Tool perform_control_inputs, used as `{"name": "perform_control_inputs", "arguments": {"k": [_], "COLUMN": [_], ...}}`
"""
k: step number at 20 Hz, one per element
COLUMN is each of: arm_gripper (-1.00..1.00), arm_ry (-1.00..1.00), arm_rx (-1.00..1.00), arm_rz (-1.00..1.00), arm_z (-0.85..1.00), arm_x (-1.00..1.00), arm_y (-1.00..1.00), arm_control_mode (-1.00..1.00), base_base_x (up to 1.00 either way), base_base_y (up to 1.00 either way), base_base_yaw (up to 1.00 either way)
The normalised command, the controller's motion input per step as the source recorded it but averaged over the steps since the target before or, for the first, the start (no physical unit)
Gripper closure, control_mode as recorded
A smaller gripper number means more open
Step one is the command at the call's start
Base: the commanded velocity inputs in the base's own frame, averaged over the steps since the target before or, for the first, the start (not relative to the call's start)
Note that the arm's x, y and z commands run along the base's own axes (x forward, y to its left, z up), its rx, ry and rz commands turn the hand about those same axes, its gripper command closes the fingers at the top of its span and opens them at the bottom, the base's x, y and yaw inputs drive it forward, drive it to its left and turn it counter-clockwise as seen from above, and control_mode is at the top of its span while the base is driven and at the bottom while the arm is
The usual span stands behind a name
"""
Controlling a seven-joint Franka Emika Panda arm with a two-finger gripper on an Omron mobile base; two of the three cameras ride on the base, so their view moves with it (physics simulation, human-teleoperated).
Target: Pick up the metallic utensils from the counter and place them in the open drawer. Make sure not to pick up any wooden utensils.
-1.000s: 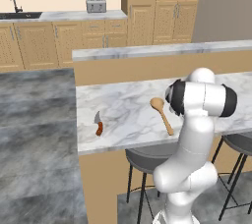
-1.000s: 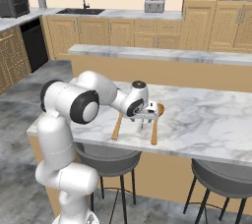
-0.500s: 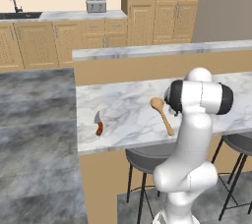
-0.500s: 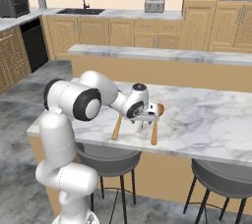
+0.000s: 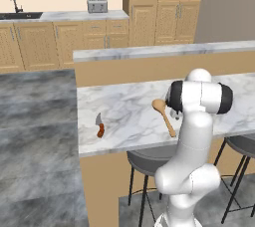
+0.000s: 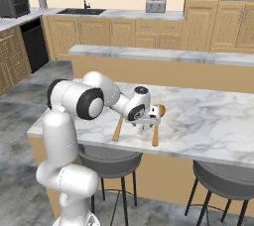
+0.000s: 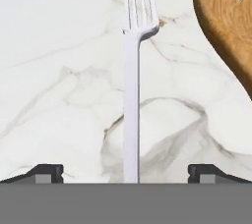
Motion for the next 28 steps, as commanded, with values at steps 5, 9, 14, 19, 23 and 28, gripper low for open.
{"name": "perform_control_inputs", "arguments": {"k": [5,9,14,19,23,28], "arm_gripper": [1.0,1.0,1.0,1.0,1.0,1.0], "arm_ry": [0.0,0.0,0.02,0.03,0.01,0.0], "arm_rx": [0.0,0.0,0.0,0.0,0.0,0.0], "arm_rz": [0.0,0.0,0.0,0.0,0.0,-0.09], "arm_z": [-0.17,-0.17,-0.19,-0.07,0.02,0.5], "arm_x": [0.06,0.04,0.02,0.0,-0.01,-0.17], "arm_y": [0.0,0.0,0.0,0.0,0.0,0.0], "arm_control_mode": [-1.0,-1.0,-1.0,-1.0,-1.0,-1.0], "base_base_x": [0.0,0.0,0.0,0.0,0.0,0.0], "base_base_y": [0.0,0.0,0.0,0.0,0.0,0.0], "base_base_yaw": [0.0,0.0,0.0,0.0,0.0,0.0]}}
